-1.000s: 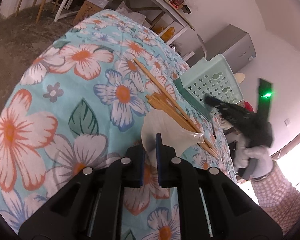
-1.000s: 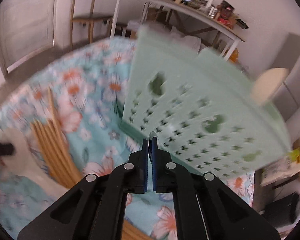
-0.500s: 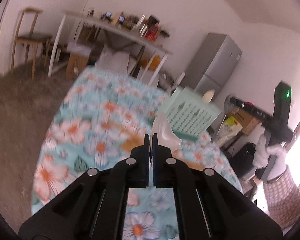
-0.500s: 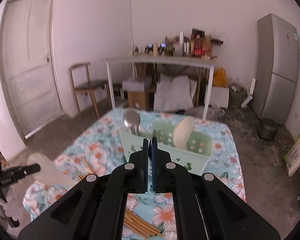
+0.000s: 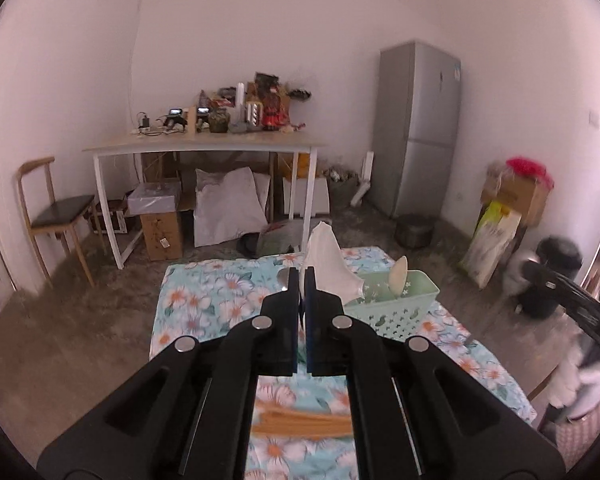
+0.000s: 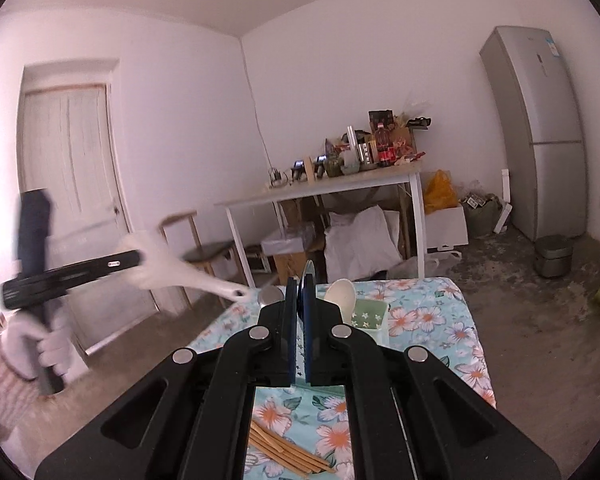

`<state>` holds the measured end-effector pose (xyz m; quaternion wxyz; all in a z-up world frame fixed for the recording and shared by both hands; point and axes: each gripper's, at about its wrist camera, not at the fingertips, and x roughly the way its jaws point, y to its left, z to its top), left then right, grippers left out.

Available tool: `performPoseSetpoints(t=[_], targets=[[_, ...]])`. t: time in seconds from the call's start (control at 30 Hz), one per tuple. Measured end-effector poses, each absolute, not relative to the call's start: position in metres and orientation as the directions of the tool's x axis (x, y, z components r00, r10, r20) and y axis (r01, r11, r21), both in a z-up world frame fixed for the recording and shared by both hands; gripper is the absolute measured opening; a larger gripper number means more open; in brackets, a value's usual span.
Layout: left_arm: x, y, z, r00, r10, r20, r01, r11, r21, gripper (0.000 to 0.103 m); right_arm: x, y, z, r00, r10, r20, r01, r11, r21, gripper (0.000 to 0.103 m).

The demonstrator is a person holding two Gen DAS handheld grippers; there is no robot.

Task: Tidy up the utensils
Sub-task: 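Open the right tool over the holder while the left tool releases the paddle into it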

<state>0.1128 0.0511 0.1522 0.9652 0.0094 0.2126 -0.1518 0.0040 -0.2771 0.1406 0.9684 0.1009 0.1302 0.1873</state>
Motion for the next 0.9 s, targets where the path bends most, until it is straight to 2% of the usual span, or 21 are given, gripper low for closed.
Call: performPoseSetpoints(t=[0.27,0.47,0.6,0.77,0.9], targets=[[0.178,-0.009,0.148,0.82,-0.127,-0.558,0.248,0.958,0.145,0.002,0.007,-0.302,0.122,0.88,0.423,-0.215,-0.351,0.885,0.305,0.003],[0.207,-0.02,0.131,0.773,-0.089,-0.628,0.243,0.956,0.164,0.002,0.017,-0.312,0.11,0.872,0.434,-0.228,-0.357,0.881,0.311,0.003],[0.223,-0.021,0.122,0.732,-0.162,-0.662,0.27,0.961,0.063,0.003,0.024,-0.318,0.106,0.867,0.443,-0.228,-0.359,0.873,0.331,0.003],[0.234,-0.015,0.119,0.716,-0.265,-0.645,0.292,0.954,-0.068,0.006,0.028,-0.324,0.103,0.866,0.443,-0.231,-0.351,0.868,0.35,0.003],[0.231,-0.004,0.123,0.748,-0.327,-0.578,0.301,0.943,-0.145,0.023,0.032,-0.325,0.105,0.867,0.439,-0.236,-0.343,0.87,0.355,0.003]])
